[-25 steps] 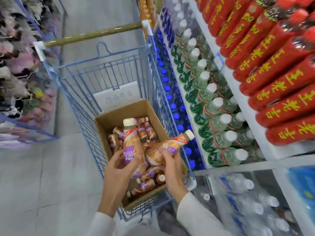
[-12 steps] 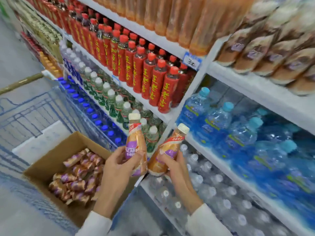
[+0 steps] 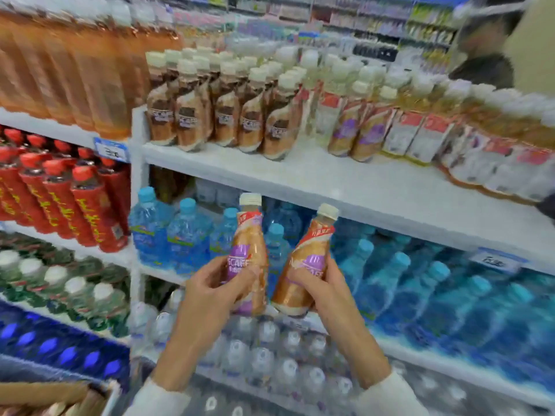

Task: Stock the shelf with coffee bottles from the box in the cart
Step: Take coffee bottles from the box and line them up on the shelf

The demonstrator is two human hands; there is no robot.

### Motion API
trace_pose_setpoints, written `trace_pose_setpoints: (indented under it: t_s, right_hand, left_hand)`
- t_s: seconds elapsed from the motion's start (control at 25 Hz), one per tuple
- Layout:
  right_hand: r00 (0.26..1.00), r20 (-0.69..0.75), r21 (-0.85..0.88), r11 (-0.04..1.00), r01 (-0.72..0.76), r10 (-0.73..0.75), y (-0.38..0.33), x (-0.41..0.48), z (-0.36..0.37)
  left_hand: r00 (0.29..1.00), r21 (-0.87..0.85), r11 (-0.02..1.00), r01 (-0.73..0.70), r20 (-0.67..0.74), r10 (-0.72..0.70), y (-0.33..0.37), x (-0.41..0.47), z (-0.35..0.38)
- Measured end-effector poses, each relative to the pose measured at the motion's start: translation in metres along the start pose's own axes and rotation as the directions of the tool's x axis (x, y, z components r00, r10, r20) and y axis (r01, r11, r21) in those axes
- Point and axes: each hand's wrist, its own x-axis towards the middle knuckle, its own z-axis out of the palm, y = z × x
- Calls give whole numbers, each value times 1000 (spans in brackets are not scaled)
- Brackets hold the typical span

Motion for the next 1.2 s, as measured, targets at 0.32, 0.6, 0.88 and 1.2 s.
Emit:
trace_pose_setpoints:
  t_s: [0.32,0.6,0.88,1.2]
  right_hand:
    - [974,-100,-172,968,184,-203,-95,11,-142]
    - [932,-162,-292,918,269,-325,-133,73,-184]
    - [916,-202,-321,907,272,-346,-112,97,-185]
    - [855,-313,-384,878,285,-414,-86,84,-183]
  left_hand:
    - [956,32,979,-203,223,191,76,29,154]
    - [909,239,888,-392,246,335,94,88,227]
    - [908,269,876,-402,244,342,70,118,237]
    - [878,251,887,-388,392,273,61,125,225]
